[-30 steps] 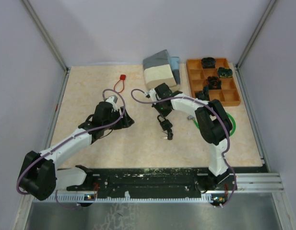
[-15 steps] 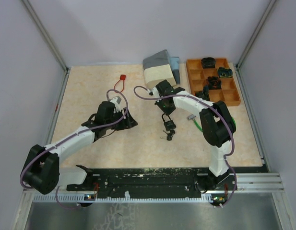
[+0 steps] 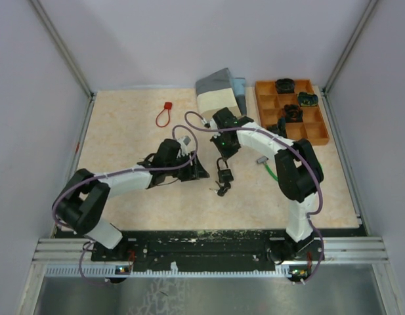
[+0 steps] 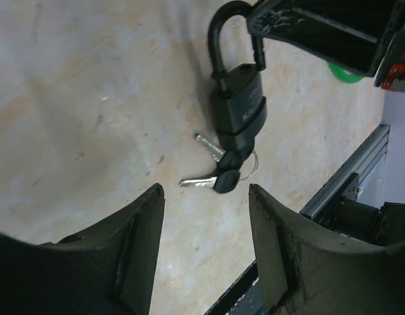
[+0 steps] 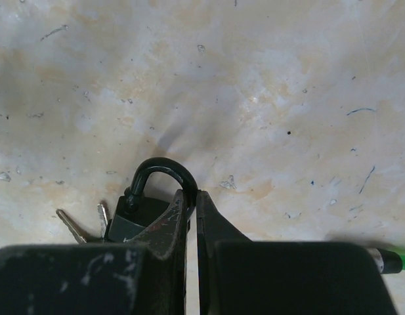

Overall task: Unlock with the key
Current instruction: Place the lock at the center of the board.

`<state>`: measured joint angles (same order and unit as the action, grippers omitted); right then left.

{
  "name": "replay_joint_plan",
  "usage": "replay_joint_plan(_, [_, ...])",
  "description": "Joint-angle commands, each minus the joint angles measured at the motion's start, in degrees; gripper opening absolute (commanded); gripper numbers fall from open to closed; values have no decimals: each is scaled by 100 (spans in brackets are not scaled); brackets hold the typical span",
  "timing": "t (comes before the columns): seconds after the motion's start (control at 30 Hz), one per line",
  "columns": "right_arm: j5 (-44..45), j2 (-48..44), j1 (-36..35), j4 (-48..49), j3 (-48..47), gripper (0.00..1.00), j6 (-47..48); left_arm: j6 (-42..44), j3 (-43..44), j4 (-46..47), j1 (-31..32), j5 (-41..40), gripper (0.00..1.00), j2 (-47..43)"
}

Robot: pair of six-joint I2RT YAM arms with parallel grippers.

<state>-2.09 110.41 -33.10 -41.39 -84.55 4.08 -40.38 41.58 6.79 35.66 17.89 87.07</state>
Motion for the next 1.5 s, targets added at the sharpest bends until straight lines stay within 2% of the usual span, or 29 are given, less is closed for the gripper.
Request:
replay_joint_plan(0.0, [-262,-343,-54,95,-295,0,-281,-384,466,761,207,326,58,679])
replay_joint_plan(0.2, [-495,-360,-54,244,-148,0,-380,-625,896,1129,440,645,54,1604])
replay_joint_plan(0.43, [-555,-483,-43,467,99,0,-475,-964,916,1329,512,704,44,2166])
replay_joint_plan(0.67, [62,-247,-16,320,160,22,-464,-1003,808,1362,512,642,38,2177])
replay_joint_plan(0.8, [-90,-75,-12,408,247,28,-467,-1015,799,1296,519,611,36,2247])
replay_joint_plan(0.93, [-160,103,-12,450,271,31,-469,-1022,791,1264,513,589,35,2296])
replay_joint_plan(1.23, [-65,331,-12,465,410,29,-513,-1077,717,1250,521,514,34,2310])
replay_joint_plan(1.47, [-796,92,51,649,699,13,-478,-1103,667,1273,530,447,33,2341])
